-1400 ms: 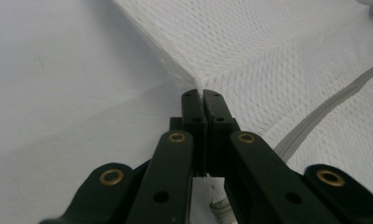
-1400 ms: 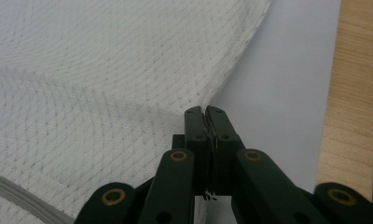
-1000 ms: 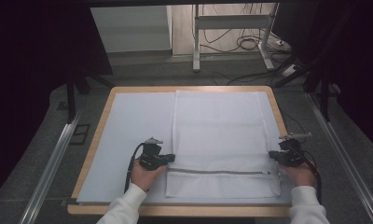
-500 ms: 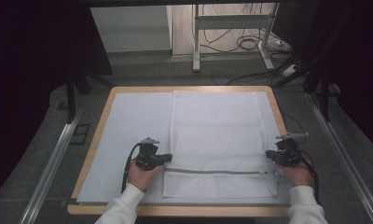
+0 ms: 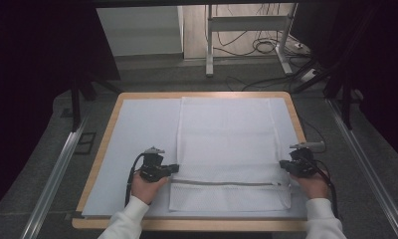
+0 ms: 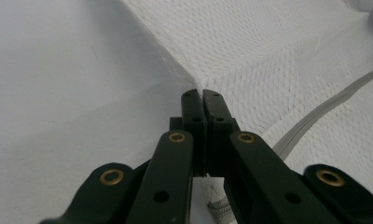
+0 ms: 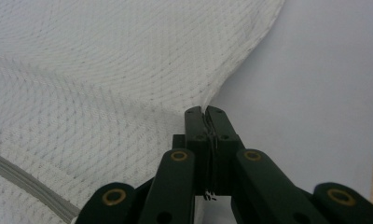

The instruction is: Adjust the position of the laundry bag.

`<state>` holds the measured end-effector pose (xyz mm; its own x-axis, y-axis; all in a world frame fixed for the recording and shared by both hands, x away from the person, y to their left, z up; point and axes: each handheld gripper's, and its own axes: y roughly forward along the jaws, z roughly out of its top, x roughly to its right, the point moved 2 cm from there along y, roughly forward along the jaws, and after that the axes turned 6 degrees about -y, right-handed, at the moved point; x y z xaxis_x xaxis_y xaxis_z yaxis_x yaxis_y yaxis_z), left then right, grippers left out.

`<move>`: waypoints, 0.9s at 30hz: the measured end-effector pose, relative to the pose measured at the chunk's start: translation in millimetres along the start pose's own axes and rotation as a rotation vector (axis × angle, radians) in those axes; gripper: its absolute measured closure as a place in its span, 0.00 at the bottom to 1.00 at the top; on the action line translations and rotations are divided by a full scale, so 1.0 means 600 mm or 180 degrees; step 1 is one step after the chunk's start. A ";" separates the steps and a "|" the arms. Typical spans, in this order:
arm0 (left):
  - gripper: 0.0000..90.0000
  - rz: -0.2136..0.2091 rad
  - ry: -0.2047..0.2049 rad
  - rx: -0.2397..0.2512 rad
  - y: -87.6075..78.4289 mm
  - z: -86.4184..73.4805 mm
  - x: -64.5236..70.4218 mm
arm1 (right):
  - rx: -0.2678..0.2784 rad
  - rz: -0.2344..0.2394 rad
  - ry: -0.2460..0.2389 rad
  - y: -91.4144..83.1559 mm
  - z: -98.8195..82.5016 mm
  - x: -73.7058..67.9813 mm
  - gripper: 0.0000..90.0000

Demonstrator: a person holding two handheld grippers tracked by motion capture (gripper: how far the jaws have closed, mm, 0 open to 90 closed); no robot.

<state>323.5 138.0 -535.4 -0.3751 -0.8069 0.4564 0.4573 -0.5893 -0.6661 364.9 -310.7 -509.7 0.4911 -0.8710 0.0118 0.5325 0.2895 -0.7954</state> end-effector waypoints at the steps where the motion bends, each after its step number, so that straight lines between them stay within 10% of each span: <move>1: 1.00 0.0000 0.0000 0.0000 0.000 0.000 0.000 | 0.0000 0.0000 0.0000 0.000 0.000 0.000 0.97; 27: 1.00 0.0080 -0.0107 -0.0014 -0.038 -0.014 -0.045 | 0.0037 0.0162 -0.0163 0.015 0.014 -0.047 0.97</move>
<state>316.2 173.4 -537.3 -0.3361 -0.8223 0.4591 0.4625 -0.5688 -0.6801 361.7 -280.2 -512.3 0.5522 -0.8337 0.0029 0.5137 0.3375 -0.7887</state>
